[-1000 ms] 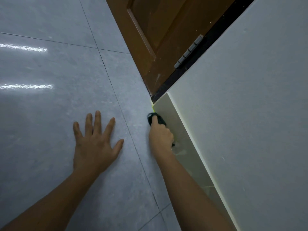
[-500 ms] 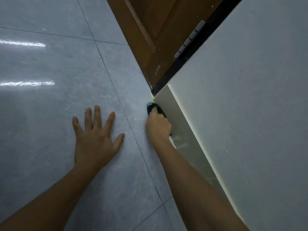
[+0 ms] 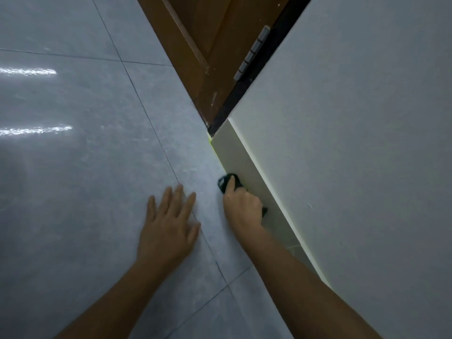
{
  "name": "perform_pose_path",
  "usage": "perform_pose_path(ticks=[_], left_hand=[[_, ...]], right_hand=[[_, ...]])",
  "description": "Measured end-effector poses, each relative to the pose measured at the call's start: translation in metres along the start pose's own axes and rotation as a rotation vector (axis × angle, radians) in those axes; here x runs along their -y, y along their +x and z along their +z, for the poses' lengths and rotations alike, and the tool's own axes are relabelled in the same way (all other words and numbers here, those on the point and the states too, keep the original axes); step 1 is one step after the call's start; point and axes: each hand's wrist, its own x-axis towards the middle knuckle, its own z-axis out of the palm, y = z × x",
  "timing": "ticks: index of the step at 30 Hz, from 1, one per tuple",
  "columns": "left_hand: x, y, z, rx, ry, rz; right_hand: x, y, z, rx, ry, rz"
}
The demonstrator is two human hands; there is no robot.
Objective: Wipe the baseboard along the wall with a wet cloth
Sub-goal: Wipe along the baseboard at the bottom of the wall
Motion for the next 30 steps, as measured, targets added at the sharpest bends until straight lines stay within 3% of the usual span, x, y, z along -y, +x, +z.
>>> perform_pose_path(ticks=[4, 7, 10, 15, 20, 24, 30], left_hand=[[-0.004, -0.012, 0.006, 0.042, 0.037, -0.013], [-0.005, -0.012, 0.007, 0.051, 0.04, -0.004], [-0.006, -0.012, 0.009, 0.061, 0.031, -0.016], [-0.007, -0.014, 0.008, 0.061, 0.052, -0.012], [-0.006, -0.012, 0.008, 0.06, 0.047, -0.009], [-0.007, -0.016, 0.009, 0.06, 0.043, -0.007], [-0.005, -0.013, 0.007, 0.046, 0.036, 0.005]], right_hand=[[-0.036, -0.049, 0.009, -0.003, -0.073, -0.049], [-0.045, -0.039, -0.016, -0.082, -0.17, -0.061], [-0.031, -0.004, -0.024, -0.27, -0.199, -0.102], [-0.02, -0.026, 0.009, -0.045, -0.138, -0.091], [-0.055, -0.045, -0.007, -0.111, -0.199, -0.117], [-0.043, -0.024, -0.009, -0.227, -0.227, -0.132], [-0.059, -0.086, 0.034, -0.002, -0.126, -0.122]])
